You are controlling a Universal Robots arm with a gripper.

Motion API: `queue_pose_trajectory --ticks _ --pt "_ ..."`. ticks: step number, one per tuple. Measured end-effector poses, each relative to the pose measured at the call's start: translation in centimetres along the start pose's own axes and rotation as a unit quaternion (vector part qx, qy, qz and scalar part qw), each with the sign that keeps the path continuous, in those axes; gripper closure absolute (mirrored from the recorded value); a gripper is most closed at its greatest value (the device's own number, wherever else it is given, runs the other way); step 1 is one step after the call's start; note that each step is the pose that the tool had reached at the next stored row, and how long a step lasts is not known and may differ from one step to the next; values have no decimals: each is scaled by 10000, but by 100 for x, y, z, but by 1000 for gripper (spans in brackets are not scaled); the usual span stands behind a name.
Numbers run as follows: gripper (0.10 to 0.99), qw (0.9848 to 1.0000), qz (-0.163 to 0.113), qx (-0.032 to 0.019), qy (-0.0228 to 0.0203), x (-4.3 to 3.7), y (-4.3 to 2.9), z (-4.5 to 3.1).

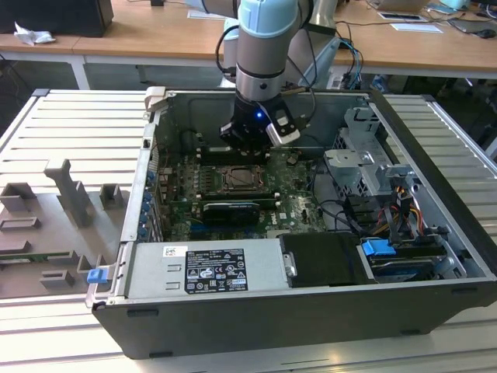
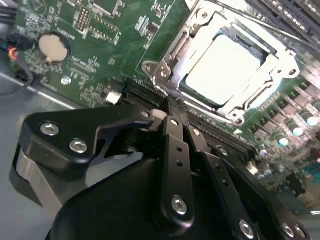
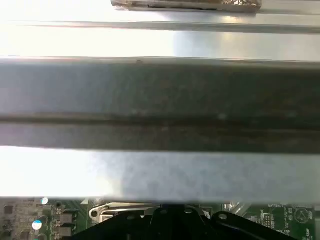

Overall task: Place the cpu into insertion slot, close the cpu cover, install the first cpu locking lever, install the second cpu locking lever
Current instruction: 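Install the first cpu locking lever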

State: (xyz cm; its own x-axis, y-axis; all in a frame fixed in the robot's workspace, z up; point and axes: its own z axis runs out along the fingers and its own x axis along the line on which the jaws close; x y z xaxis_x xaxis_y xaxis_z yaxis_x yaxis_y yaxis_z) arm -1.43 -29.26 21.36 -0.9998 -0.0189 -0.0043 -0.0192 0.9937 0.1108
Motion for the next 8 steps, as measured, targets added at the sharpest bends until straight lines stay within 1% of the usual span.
queue_pose_trajectory --ticks 1,3,8 --pt "980 10000 -1 -1 0 0 -2 -18" --pt "980 10000 0 1 0 0 -34 -23" --pt "980 10000 0 0 0 1 -63 -26"
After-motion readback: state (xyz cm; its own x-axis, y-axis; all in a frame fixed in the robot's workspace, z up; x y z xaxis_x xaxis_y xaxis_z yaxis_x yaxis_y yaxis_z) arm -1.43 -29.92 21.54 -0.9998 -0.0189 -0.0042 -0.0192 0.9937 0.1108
